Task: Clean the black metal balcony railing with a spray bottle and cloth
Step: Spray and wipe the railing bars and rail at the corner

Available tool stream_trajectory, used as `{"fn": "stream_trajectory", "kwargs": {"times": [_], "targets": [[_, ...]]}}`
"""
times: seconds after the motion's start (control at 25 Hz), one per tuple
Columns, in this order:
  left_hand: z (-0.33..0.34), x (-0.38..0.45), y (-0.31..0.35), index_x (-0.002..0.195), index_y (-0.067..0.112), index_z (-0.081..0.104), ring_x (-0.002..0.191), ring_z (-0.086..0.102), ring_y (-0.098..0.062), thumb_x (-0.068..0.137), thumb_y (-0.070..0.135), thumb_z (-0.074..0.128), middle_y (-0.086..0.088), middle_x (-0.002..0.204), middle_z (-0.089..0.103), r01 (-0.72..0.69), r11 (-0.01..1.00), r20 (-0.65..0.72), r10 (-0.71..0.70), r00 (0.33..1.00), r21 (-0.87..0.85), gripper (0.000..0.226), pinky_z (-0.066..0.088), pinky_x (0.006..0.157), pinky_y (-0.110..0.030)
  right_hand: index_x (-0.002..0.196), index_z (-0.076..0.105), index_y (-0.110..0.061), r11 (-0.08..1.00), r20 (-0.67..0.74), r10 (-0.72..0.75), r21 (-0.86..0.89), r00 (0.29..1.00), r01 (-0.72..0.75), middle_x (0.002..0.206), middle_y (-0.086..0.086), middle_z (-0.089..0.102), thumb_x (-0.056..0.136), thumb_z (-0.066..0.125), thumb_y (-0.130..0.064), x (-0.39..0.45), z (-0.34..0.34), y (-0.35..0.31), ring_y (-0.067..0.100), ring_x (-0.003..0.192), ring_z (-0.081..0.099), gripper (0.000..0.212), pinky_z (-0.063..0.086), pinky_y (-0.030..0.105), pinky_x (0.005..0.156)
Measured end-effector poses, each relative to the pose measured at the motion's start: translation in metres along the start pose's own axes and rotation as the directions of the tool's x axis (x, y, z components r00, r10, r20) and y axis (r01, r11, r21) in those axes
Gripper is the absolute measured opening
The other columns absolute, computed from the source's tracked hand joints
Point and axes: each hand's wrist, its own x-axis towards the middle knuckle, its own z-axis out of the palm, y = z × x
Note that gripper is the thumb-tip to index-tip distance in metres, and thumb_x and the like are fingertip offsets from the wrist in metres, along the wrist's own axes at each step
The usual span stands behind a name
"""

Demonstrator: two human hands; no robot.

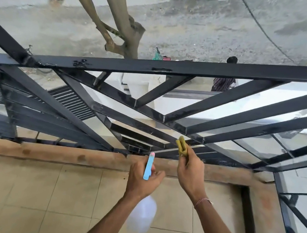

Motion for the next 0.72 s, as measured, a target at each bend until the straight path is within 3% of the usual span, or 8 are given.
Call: {"fn": "stream_trajectory", "kwargs": {"times": [0.08, 0.16, 0.24, 0.28, 0.36, 0.44, 0.56, 0.72], "targets": [[-0.001, 0.000, -0.001, 0.069, 0.015, 0.058, 0.055, 0.057, -0.018, 0.068, 0.033, 0.072, 0.000, 0.061, 0.058, -0.025, 1.000, 0.002, 0.025, 1.000, -0.005, 0.022, 0.056, 0.057, -0.044, 0.118, 0.057, -0.020, 1.000, 0.020, 0.017, 0.013, 1.000, -0.017, 0.072, -0.003, 0.057, 0.101, 0.046, -0.001, 0.016, 0.016, -0.010, 0.009, 0.058, 0.052, 0.027, 0.040, 0.018, 0.053], [-0.006, 0.000, 0.000, 0.072, 0.023, 0.058, 0.059, 0.058, -0.015, 0.070, 0.033, 0.073, 0.008, 0.063, 0.056, -0.067, 0.997, 0.000, 0.067, 0.998, -0.028, 0.018, 0.056, 0.057, -0.031, 0.110, 0.054, -0.013, 0.998, -0.010, 0.061, -0.025, 0.998, -0.061, 0.091, 0.007, 0.062, 0.099, 0.043, 0.002, 0.033, 0.040, -0.015, 0.021, 0.078, 0.058, 0.022, 0.047, 0.028, 0.067], [-0.014, 0.002, 0.000, 0.075, 0.028, 0.057, 0.060, 0.057, -0.011, 0.073, 0.031, 0.076, 0.011, 0.063, 0.055, -0.086, 0.995, -0.028, 0.085, 0.996, -0.043, 0.020, 0.053, 0.057, -0.021, 0.130, 0.051, -0.003, 0.989, 0.050, 0.109, -0.109, 0.993, -0.103, 0.129, 0.020, 0.057, 0.093, 0.039, 0.008, 0.044, 0.066, -0.019, 0.034, 0.117, 0.053, 0.040, 0.044, 0.040, 0.106], [-0.019, 0.003, 0.000, 0.077, 0.028, 0.057, 0.061, 0.058, -0.011, 0.075, 0.028, 0.079, 0.012, 0.064, 0.055, -0.078, 0.996, -0.047, 0.076, 0.996, -0.042, 0.022, 0.053, 0.058, -0.020, 0.143, 0.042, 0.001, 0.983, 0.087, 0.118, -0.150, 0.989, -0.105, 0.147, 0.023, 0.044, 0.091, 0.038, 0.011, 0.044, 0.076, -0.022, 0.037, 0.137, 0.039, 0.053, 0.027, 0.040, 0.121], [-0.034, 0.003, 0.001, 0.079, 0.028, 0.058, 0.062, 0.060, -0.011, 0.080, 0.021, 0.081, 0.012, 0.064, 0.057, -0.058, 0.996, -0.073, 0.053, 0.996, -0.068, 0.025, 0.053, 0.058, -0.019, 0.155, 0.023, 0.001, 0.987, 0.114, 0.075, -0.147, 0.991, -0.058, 0.163, 0.019, 0.021, 0.093, 0.039, 0.012, 0.037, 0.088, -0.032, 0.034, 0.153, 0.016, 0.065, 0.009, 0.036, 0.124], [-0.052, 0.001, 0.003, 0.079, 0.027, 0.059, 0.061, 0.062, -0.010, 0.078, 0.027, 0.078, 0.014, 0.065, 0.060, -0.090, 0.990, -0.105, 0.078, 0.991, -0.112, 0.018, 0.052, 0.056, -0.018, 0.158, 0.018, -0.003, 0.995, 0.129, -0.044, -0.078, 0.991, 0.054, 0.166, 0.015, 0.014, 0.094, 0.040, 0.010, 0.026, 0.093, -0.051, 0.031, 0.154, 0.011, 0.068, 0.014, 0.039, 0.125], [-0.083, -0.004, 0.004, 0.091, 0.031, 0.066, 0.065, 0.065, -0.020, 0.075, 0.037, 0.071, 0.012, 0.071, 0.064, -0.074, 0.968, -0.150, 0.038, 0.988, -0.238, 0.018, 0.059, 0.056, -0.031, 0.156, 0.026, 0.000, 0.975, 0.172, -0.224, 0.024, 0.959, 0.223, 0.163, 0.022, 0.021, 0.091, 0.039, 0.013, 0.020, 0.100, -0.088, 0.034, 0.153, 0.015, 0.068, 0.019, 0.048, 0.124], [-0.114, -0.002, 0.004, 0.107, 0.031, 0.068, 0.083, 0.069, -0.015, 0.083, 0.027, 0.069, 0.007, 0.086, 0.071, -0.059, 0.938, -0.211, -0.016, 0.977, -0.343, 0.024, 0.056, 0.063, -0.019, 0.153, 0.034, -0.001, 0.931, 0.229, -0.364, 0.122, 0.903, 0.344, 0.161, 0.019, 0.027, 0.093, 0.044, 0.009, 0.026, 0.108, -0.133, 0.030, 0.153, 0.018, 0.062, 0.009, 0.035, 0.126]]}}
